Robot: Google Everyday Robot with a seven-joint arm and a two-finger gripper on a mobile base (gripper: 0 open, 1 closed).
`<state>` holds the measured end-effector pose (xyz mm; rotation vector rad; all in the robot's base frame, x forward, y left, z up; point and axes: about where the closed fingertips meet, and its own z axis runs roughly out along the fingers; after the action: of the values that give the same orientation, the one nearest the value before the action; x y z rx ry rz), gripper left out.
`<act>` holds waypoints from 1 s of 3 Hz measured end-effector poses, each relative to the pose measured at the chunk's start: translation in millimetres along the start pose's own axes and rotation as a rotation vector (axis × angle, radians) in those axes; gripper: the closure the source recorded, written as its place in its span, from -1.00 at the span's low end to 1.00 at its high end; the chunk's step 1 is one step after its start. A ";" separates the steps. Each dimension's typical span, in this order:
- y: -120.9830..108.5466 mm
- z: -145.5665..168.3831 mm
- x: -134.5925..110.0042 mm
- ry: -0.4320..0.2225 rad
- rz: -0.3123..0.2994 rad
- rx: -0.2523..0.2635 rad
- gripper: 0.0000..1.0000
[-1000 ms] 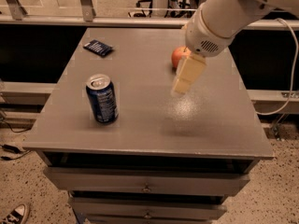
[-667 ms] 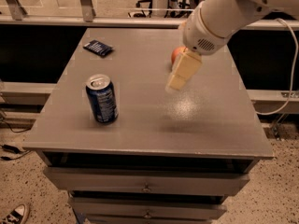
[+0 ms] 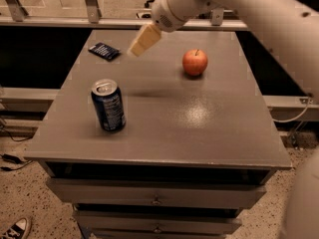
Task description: Pick rxbar blueberry
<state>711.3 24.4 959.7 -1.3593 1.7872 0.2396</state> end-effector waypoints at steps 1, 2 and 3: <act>-15.2 55.0 -34.8 -0.063 0.075 -0.020 -1.00; -16.9 111.3 -52.1 -0.078 0.150 -0.039 -1.00; -14.0 153.1 -58.8 -0.071 0.207 -0.048 -1.00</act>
Offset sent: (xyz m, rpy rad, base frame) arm 0.1150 0.1560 -0.0544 0.2166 0.1697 -0.0993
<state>803.5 152.2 912.1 -1.1838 1.8728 0.4397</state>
